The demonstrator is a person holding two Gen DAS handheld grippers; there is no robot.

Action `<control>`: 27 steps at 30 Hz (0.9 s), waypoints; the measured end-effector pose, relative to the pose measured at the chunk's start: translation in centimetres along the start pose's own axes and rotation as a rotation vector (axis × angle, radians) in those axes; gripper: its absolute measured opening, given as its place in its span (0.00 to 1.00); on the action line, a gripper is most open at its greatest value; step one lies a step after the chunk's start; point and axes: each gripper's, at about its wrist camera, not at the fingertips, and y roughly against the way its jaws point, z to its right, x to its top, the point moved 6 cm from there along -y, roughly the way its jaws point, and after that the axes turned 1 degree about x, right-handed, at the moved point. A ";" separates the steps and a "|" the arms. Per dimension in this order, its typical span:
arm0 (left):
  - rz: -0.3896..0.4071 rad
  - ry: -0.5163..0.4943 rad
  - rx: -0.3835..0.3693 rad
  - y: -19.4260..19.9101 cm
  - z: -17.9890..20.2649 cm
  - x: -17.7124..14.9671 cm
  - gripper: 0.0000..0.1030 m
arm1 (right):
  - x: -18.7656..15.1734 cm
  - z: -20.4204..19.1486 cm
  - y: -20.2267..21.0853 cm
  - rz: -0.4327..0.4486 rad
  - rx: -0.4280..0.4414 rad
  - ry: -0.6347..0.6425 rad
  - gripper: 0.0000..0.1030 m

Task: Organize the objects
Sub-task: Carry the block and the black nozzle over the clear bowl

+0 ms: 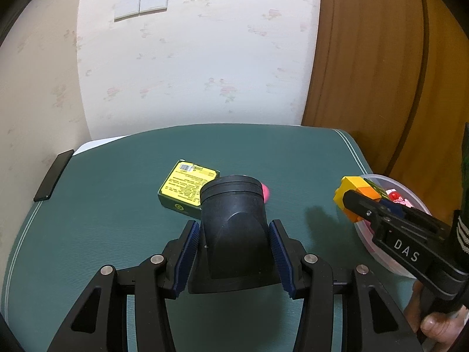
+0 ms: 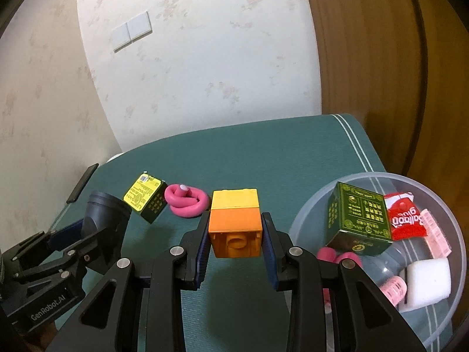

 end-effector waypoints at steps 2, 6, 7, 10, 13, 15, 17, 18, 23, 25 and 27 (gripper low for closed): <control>-0.001 -0.003 -0.004 0.1 0.2 0.0 0.51 | 0.1 0.3 0.3 0.006 -0.001 -0.009 0.32; -0.002 -0.003 -0.010 0.1 0.7 0.0 0.51 | 0.2 0.8 0.9 0.020 -0.004 -0.023 0.32; -0.003 -0.002 -0.014 0.2 0.8 -0.1 0.51 | 0.2 0.9 1.0 0.023 -0.005 -0.025 0.32; -0.005 -0.003 -0.023 0.3 1.4 -0.2 0.51 | 0.2 1.3 1.3 0.028 -0.007 -0.037 0.32; -0.011 -0.010 -0.034 0.2 2.1 -0.3 0.51 | 0.3 1.7 1.7 0.037 -0.009 -0.046 0.32; -0.014 -0.015 -0.039 0.2 2.5 -0.4 0.51 | 0.5 2.2 2.2 0.051 -0.016 -0.053 0.32; -0.017 -0.017 -0.045 0.1 2.8 -0.5 0.51 | 0.6 2.7 2.6 0.064 -0.024 -0.061 0.32; -0.018 -0.018 -0.046 0.1 3.0 -0.5 0.51 | 0.7 3.1 2.9 0.071 -0.028 -0.069 0.32; -0.022 -0.020 -0.053 0.0 3.6 -0.6 0.51 | 1.0 5.4 3.8 0.091 -0.049 -0.122 0.32; -0.023 -0.023 -0.056 0.0 3.9 -0.5 0.51 | 1.1 6.4 4.1 0.098 -0.062 -0.140 0.32; -0.023 -0.027 -0.059 0.0 4.3 -0.5 0.51 | 1.1 7.5 4.5 0.106 -0.080 -0.158 0.32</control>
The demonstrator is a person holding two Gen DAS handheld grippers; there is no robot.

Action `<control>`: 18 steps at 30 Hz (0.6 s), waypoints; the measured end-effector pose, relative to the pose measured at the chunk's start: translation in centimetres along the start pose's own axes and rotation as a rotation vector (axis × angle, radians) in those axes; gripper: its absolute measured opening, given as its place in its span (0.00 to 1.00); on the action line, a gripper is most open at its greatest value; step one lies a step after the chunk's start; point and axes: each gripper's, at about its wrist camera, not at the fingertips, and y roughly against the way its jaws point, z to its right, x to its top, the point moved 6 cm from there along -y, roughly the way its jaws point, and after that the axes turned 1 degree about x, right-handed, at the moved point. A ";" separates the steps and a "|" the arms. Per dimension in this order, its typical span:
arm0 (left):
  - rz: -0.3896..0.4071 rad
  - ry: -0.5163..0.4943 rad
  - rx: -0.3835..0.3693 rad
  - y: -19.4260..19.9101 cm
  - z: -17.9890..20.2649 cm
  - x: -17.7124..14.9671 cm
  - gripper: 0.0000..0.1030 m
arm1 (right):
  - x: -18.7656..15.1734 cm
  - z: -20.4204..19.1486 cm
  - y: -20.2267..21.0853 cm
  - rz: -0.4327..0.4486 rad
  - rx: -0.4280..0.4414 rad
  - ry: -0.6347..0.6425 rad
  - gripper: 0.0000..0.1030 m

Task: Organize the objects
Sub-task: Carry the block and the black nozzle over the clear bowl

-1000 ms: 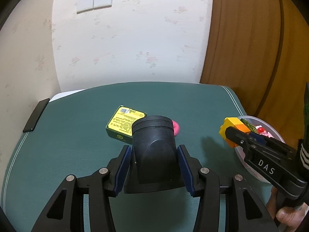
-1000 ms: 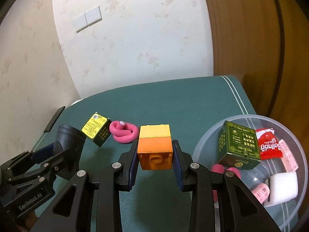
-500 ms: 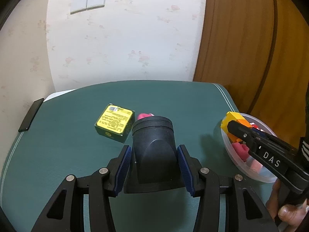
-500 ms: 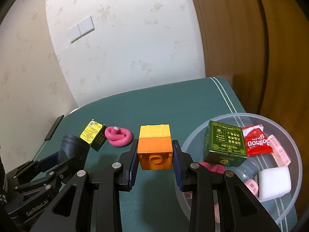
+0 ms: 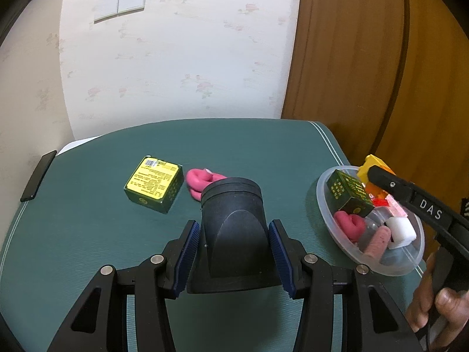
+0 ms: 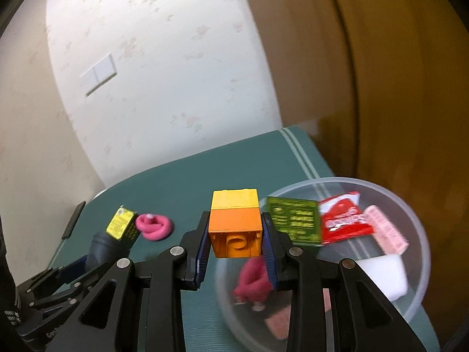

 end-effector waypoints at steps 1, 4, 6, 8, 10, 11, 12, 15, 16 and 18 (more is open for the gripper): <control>-0.001 -0.004 -0.001 0.0 0.2 0.0 0.51 | 0.1 0.4 0.1 0.003 -0.007 -0.006 0.32; -0.002 -0.018 -0.004 -0.1 0.8 0.1 0.51 | 0.5 2.0 0.3 0.012 -0.035 -0.023 0.32; -0.002 -0.026 -0.007 -0.1 1.2 0.1 0.51 | 0.6 3.1 0.5 0.014 -0.053 -0.037 0.32; -0.004 -0.035 -0.010 -0.1 1.7 0.2 0.51 | 0.8 4.1 0.6 0.015 -0.069 -0.046 0.32; -0.007 -0.042 -0.015 -0.2 2.1 0.3 0.50 | 0.9 5.1 0.8 0.016 -0.087 -0.053 0.32; -0.008 -0.048 -0.018 -0.3 2.4 0.4 0.50 | 0.9 5.7 0.8 0.014 -0.098 -0.056 0.32; -0.009 -0.052 -0.020 -0.3 2.6 0.5 0.50 | 0.9 6.1 0.8 0.012 -0.106 -0.059 0.32; -0.016 -0.074 -0.037 -0.6 3.8 0.6 0.50 | 0.9 7.6 0.7 -0.004 -0.127 -0.068 0.32; -0.018 -0.080 -0.042 -0.6 4.2 0.7 0.50 | 0.9 8.1 0.6 -0.010 -0.135 -0.073 0.32; -0.023 -0.094 -0.056 -0.8 5.1 0.8 0.51 | 0.7 8.7 0.7 -0.018 -0.139 -0.081 0.32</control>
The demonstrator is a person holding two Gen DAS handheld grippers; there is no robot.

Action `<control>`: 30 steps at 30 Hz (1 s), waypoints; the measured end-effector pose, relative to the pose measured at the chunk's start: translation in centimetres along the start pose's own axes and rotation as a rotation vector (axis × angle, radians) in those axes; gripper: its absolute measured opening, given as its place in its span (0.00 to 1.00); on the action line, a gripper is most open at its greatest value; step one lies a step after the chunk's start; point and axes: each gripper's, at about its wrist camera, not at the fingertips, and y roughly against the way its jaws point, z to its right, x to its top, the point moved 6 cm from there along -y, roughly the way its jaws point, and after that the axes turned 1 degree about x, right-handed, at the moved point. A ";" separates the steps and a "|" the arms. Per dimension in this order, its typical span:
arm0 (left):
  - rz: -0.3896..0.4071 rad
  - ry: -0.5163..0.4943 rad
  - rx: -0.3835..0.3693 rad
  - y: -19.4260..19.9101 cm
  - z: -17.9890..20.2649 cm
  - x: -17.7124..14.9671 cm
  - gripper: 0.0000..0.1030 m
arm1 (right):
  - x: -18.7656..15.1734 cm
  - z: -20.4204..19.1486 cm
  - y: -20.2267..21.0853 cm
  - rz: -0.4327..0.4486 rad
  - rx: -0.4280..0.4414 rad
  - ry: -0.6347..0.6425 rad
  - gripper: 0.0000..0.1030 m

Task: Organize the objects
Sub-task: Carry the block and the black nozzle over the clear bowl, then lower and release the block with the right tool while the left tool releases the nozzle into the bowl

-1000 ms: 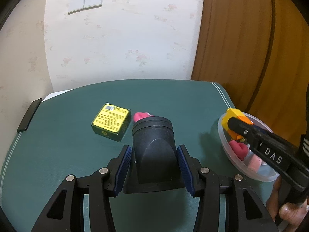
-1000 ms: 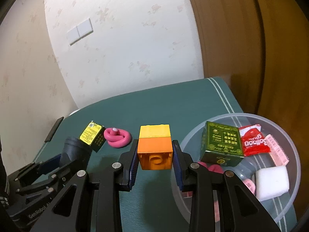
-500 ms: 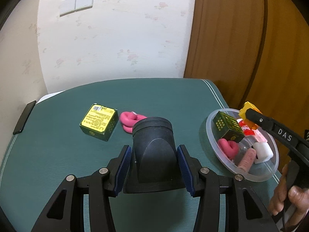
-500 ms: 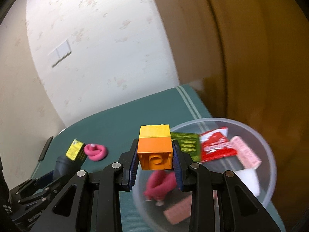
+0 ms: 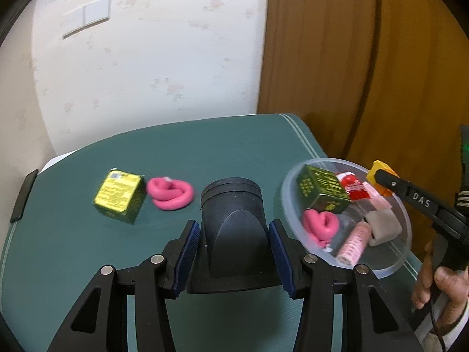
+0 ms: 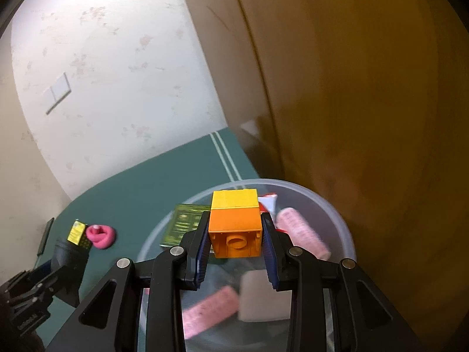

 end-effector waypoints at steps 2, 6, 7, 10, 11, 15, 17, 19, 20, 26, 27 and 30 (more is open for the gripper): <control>-0.006 -0.015 -0.018 -0.3 1.0 0.2 0.51 | 0.0 0.5 0.0 -0.006 0.000 -0.008 0.32; -0.022 -0.041 -0.062 -0.8 2.9 0.4 0.51 | 0.0 0.7 0.0 -0.010 0.006 -0.021 0.32; -0.027 -0.049 -0.075 -0.9 3.5 0.5 0.51 | 0.0 0.7 0.0 -0.011 0.009 -0.024 0.32; -0.039 -0.064 -0.111 -1.3 4.8 0.6 0.51 | -0.1 0.7 0.0 -0.014 0.015 -0.031 0.32; -0.042 -0.068 -0.120 -1.4 5.1 0.7 0.51 | -0.1 0.7 -0.1 -0.016 0.017 -0.034 0.32; -0.056 -0.093 -0.157 -2.0 6.8 0.7 0.51 | -0.1 0.8 -0.2 -0.020 0.024 -0.038 0.32; -0.066 -0.108 -0.181 -2.3 7.7 0.6 0.51 | -0.1 0.9 -0.2 -0.019 0.026 -0.042 0.32; -0.073 -0.119 -0.208 -2.5 8.5 0.5 0.51 | 0.0 1.0 -0.2 -0.018 0.026 -0.051 0.32; -0.075 -0.123 -0.219 -2.5 8.9 0.5 0.50 | 0.0 1.0 -0.2 -0.018 0.025 -0.055 0.32; -0.051 -0.159 -0.291 -2.6 10.6 0.8 0.59 | 0.1 1.2 -0.1 -0.019 0.021 -0.065 0.32; -0.049 -0.160 -0.289 -2.5 10.6 0.8 0.60 | 0.1 1.2 -0.1 -0.019 0.022 -0.065 0.32; -0.043 -0.145 -0.269 -2.5 9.7 0.7 0.65 | 0.0 1.2 -0.1 -0.019 0.022 -0.066 0.32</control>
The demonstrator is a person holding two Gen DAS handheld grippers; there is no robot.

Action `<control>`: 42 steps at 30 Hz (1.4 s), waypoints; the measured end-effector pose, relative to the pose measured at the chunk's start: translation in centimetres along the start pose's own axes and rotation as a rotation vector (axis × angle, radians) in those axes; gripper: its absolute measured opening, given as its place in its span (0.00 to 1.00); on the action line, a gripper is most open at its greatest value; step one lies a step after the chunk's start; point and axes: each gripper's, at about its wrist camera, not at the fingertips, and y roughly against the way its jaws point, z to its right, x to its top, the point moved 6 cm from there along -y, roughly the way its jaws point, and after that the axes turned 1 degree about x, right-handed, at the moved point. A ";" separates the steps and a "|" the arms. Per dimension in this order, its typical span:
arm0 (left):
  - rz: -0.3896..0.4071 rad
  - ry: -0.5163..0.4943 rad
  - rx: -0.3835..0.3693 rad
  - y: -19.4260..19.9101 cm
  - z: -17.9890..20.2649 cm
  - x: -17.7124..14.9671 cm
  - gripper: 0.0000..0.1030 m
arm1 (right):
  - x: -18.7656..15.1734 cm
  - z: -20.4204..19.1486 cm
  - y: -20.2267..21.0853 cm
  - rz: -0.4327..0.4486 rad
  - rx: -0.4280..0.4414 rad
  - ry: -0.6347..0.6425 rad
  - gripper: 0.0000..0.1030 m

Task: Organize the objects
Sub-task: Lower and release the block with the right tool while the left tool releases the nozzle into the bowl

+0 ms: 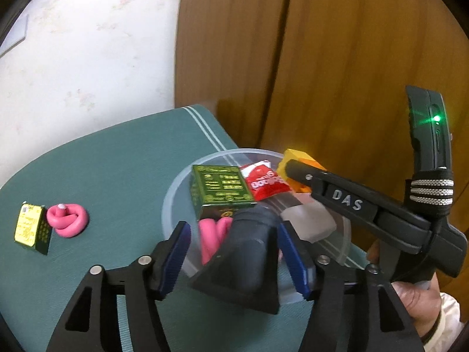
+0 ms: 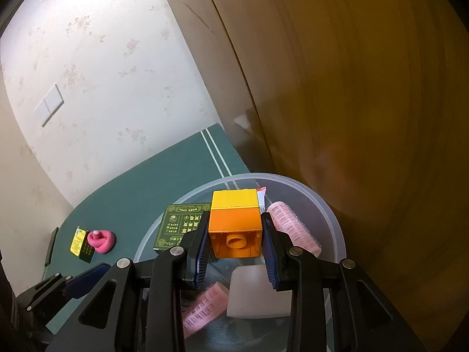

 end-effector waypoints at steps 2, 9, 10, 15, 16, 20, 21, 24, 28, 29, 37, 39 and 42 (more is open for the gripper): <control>0.004 0.025 0.010 0.3 -0.8 -0.1 0.67 | 0.0 0.0 0.0 0.000 0.000 0.000 0.32; 0.012 0.083 0.020 1.7 -2.7 -0.6 0.76 | -0.3 0.1 -0.2 -0.008 0.001 -0.001 0.33; 0.012 0.081 0.025 2.0 -2.8 -0.9 0.78 | -0.3 0.0 -0.2 -0.010 0.003 -0.003 0.34; 0.001 0.074 0.036 2.6 -3.2 -2.1 0.85 | -0.7 0.0 -0.5 -0.036 0.024 -0.015 0.36; -0.003 0.075 0.037 2.7 -3.3 -2.3 0.87 | -0.8 -0.1 -0.5 -0.035 0.023 -0.015 0.38; -0.018 0.060 0.039 3.2 -3.4 -3.3 0.87 | -0.7 -0.1 -0.4 -0.022 0.014 -0.011 0.40; -0.025 0.053 0.040 3.2 -3.5 -3.7 0.87 | -0.7 -0.1 -0.4 -0.021 0.013 -0.012 0.40; -0.044 0.033 0.047 3.0 -3.3 -4.6 0.87 | -0.7 -0.1 -0.4 -0.020 0.012 -0.013 0.40; -0.072 0.020 0.071 2.2 -3.5 -5.7 0.87 | -0.6 -0.1 -0.4 -0.013 0.012 -0.011 0.40; -0.077 0.020 0.075 2.0 -3.5 -5.8 0.87 | -0.6 -0.1 -0.4 -0.012 0.012 -0.011 0.40; -0.088 0.009 0.122 0.6 -3.8 -5.5 0.87 | -0.4 -0.1 -0.2 0.002 0.010 -0.011 0.40; -0.087 0.008 0.118 0.4 -3.7 -5.2 0.87 | -0.3 -0.1 -0.1 0.007 0.008 -0.008 0.40; -0.075 -0.003 0.111 0.3 -3.2 -4.6 0.87 | -0.3 -0.1 -0.1 0.008 0.009 -0.004 0.40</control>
